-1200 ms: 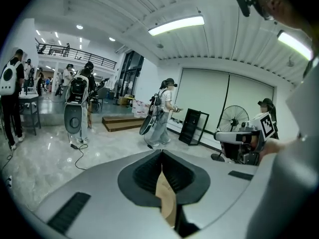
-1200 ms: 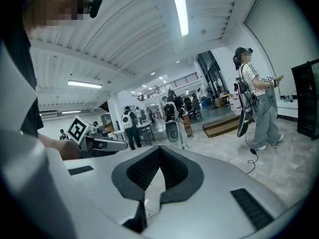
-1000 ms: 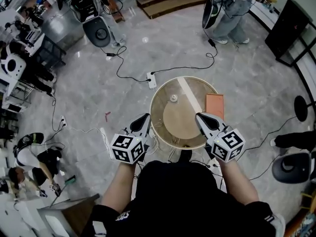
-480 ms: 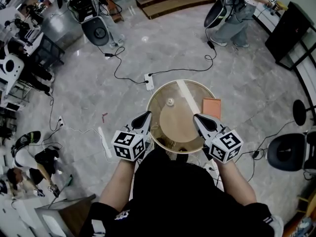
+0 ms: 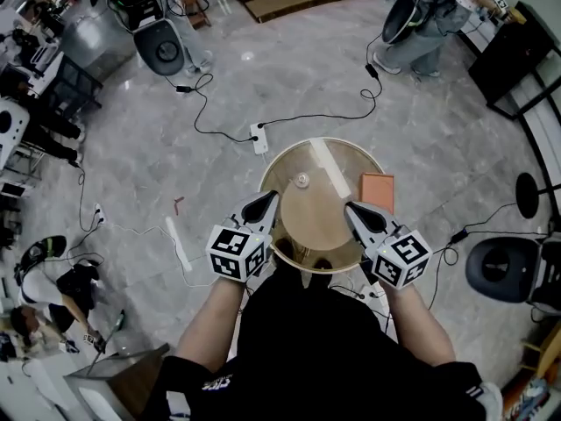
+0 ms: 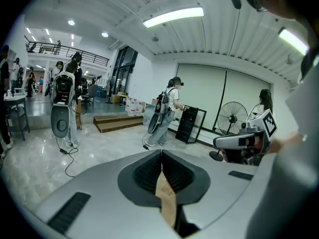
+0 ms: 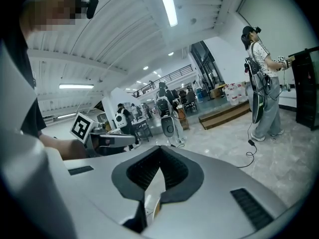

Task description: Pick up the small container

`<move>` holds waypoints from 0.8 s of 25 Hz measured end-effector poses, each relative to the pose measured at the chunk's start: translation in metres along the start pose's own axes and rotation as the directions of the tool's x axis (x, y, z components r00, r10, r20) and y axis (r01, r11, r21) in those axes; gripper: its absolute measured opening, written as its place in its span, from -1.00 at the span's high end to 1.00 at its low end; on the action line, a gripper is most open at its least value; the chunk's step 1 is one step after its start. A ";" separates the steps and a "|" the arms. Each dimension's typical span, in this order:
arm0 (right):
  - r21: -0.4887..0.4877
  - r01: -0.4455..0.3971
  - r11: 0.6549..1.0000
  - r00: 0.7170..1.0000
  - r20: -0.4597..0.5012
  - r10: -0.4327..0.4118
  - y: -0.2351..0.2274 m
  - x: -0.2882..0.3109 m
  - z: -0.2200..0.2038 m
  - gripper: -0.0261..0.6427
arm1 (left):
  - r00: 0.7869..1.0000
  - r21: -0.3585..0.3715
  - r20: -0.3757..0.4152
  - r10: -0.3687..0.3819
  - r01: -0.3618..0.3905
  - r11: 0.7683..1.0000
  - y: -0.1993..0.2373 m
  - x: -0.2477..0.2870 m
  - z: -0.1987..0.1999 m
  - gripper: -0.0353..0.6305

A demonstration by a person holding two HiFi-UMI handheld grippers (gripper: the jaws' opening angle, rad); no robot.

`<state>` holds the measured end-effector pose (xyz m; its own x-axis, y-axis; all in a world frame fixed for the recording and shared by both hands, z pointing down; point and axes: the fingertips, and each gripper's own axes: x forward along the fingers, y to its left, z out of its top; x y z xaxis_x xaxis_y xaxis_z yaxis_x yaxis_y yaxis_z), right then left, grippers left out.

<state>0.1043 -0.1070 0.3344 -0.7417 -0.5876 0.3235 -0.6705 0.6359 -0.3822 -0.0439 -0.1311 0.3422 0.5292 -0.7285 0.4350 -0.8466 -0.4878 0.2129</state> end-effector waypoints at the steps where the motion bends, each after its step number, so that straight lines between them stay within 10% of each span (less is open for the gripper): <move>1: 0.004 0.003 1.000 1.000 0.000 -0.003 -0.003 0.007 -0.001 0.88 | 1.000 0.001 0.000 -0.007 0.007 1.000 0.004 0.004 -0.002 0.84; 20: 0.099 0.018 0.995 0.982 -0.189 0.001 -0.053 0.132 -0.114 0.88 | 0.999 -0.028 -0.013 -0.046 0.045 0.999 0.084 0.129 -0.108 0.84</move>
<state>0.0402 -0.1612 0.4960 -0.7327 -0.4816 0.4808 -0.6784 0.5725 -0.4605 -0.0532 -0.2143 0.5112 0.5665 -0.6993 0.4360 -0.8230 -0.5067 0.2567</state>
